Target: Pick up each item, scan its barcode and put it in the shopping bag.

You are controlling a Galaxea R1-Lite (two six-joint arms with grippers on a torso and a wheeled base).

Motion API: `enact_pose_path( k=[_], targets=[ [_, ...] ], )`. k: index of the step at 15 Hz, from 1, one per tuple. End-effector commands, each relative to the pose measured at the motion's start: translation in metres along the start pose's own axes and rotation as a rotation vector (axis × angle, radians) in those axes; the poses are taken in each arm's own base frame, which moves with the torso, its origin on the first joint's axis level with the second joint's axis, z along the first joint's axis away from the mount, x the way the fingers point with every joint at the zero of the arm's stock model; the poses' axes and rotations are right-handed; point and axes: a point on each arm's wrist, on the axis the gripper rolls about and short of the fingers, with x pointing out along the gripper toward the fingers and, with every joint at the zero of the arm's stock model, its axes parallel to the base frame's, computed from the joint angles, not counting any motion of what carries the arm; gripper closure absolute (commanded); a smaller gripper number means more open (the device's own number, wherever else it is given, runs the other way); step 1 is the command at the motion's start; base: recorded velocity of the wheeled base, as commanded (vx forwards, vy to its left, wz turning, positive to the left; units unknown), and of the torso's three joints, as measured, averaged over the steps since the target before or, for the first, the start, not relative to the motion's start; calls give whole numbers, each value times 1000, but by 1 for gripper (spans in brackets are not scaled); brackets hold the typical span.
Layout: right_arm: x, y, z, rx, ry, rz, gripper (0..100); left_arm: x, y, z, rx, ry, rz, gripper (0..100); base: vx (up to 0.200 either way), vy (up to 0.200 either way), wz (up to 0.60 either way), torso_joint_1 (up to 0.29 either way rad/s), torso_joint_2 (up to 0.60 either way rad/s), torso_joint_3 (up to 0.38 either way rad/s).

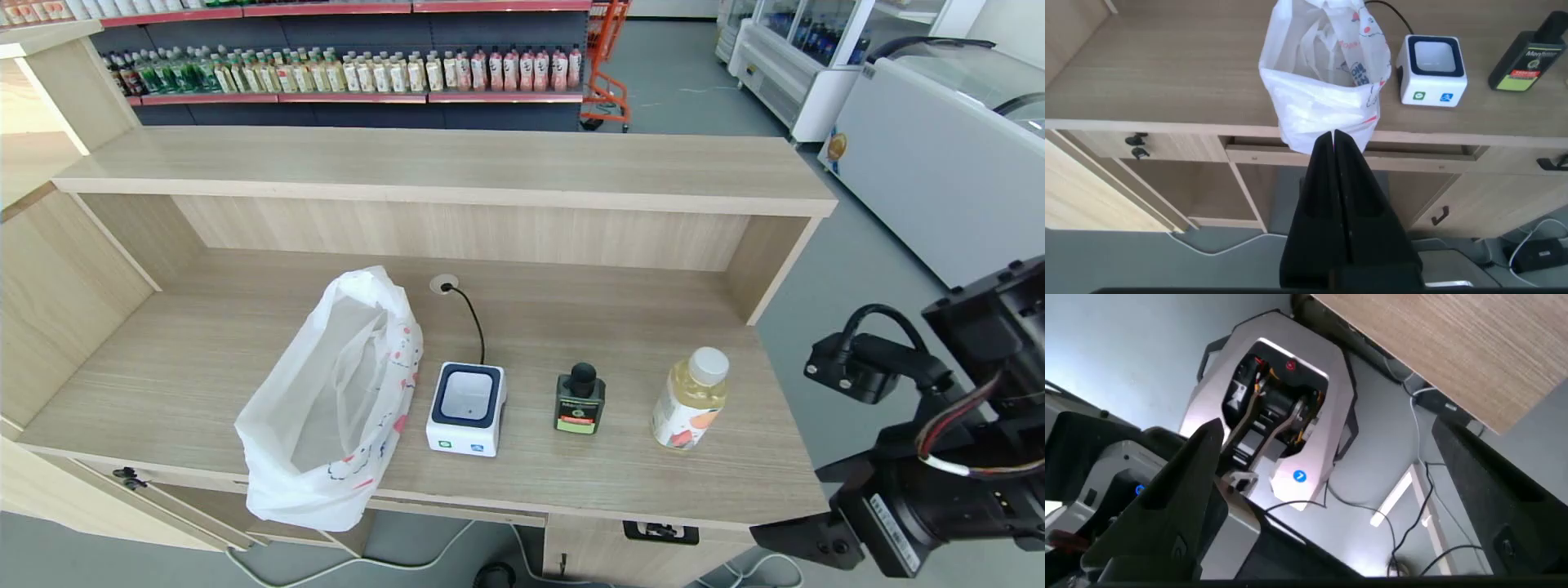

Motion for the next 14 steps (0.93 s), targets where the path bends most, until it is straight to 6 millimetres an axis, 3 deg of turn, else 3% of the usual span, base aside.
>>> enact_pose_path(
  k=[1, 9, 14],
  targets=[
    [41, -3, 8, -40, 58, -2, 0, 0, 0, 0, 0, 0, 0, 100, 0, 0, 0, 0, 0, 0],
    [119, -7, 27, -53, -4, -2, 0, 0, 0, 0, 0, 0, 0, 100, 0, 0, 0, 0, 0, 0],
    [163, 2, 41, -84, -77, 18, 0, 0, 0, 0, 0, 0, 0, 100, 0, 0, 0, 0, 0, 0]
  ],
)
